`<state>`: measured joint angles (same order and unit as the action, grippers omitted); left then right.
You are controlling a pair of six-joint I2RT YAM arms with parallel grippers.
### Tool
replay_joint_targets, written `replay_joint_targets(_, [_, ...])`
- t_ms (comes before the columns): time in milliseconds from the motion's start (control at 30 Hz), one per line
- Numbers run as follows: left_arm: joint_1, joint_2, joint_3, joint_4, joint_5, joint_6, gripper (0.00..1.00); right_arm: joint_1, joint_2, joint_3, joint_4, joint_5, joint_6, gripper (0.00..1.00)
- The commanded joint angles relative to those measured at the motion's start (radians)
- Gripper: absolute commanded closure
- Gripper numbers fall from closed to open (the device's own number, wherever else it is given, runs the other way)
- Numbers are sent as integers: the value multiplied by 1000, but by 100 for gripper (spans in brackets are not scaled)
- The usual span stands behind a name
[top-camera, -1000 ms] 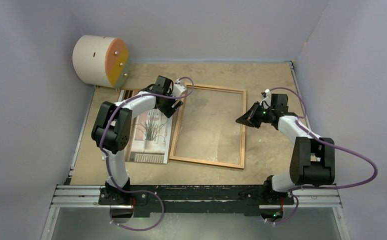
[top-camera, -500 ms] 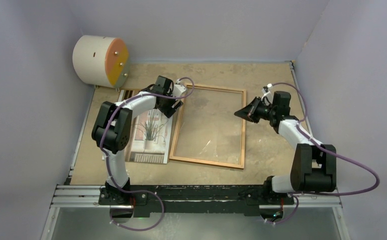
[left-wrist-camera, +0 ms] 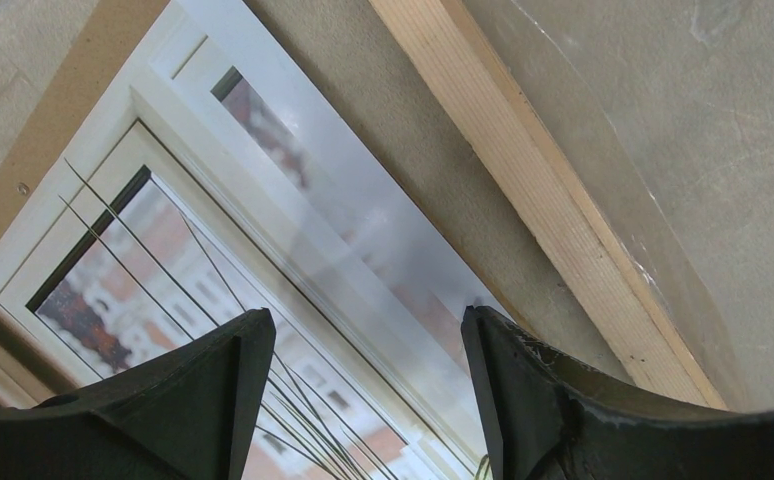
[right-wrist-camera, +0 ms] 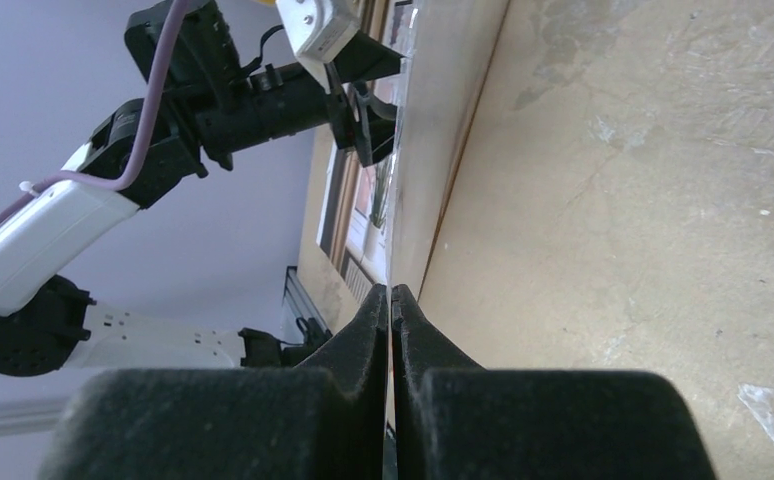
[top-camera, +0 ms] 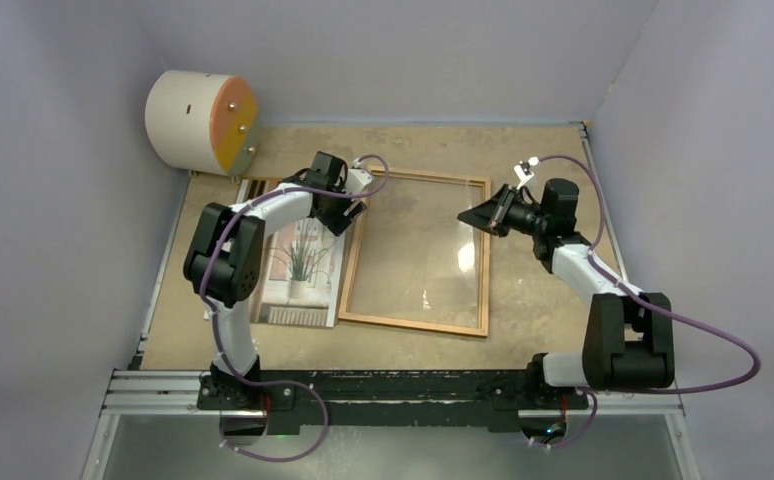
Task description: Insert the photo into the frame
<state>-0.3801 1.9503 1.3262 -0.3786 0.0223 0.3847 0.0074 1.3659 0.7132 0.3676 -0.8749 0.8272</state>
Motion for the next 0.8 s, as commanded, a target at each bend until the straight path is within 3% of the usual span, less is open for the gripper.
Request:
replay_joint_targets(0, [-6,30,-18,9,23,3,27,18,-36,-13,111,-68,36,100])
replay_joint_targets(767, [4,39,3,-13,35,-10,28,51,-61,-22,239,-103,75,100])
